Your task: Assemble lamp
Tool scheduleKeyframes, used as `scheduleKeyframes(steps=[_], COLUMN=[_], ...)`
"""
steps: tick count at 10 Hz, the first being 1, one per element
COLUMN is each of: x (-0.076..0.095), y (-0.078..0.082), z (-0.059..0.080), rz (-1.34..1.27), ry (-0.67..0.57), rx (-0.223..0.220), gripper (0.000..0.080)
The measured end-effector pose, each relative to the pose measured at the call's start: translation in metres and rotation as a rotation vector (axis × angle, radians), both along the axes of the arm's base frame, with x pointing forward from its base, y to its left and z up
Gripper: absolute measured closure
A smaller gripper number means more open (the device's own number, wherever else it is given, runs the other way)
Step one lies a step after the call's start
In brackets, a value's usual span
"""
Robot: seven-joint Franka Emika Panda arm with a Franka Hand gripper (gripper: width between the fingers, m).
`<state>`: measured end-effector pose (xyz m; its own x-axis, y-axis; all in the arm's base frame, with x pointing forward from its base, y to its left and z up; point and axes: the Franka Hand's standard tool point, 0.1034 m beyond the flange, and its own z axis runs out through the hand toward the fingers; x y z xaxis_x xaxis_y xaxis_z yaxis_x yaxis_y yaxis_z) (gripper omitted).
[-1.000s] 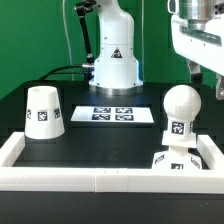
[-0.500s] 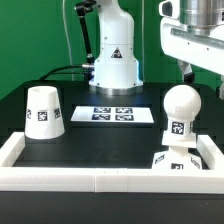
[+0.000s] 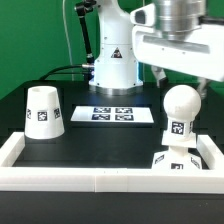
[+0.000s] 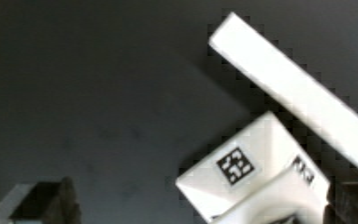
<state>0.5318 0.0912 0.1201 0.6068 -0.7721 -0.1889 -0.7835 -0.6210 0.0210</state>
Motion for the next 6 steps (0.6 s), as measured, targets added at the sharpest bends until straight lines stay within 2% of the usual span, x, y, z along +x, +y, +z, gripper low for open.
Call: scheduleKeyframes(steps=[2, 4, 6], x=[0.002, -0.003, -0.013], y=[-0.003, -0.016, -0.041], z=[-0.001, -0.003, -0.006], rz=[0.002, 0.127, 0.329], ry=[-0.002, 0.005, 0.003], rx=[0.000, -0.012, -0.040], gripper=[0.0101, 0.0101, 0.0101])
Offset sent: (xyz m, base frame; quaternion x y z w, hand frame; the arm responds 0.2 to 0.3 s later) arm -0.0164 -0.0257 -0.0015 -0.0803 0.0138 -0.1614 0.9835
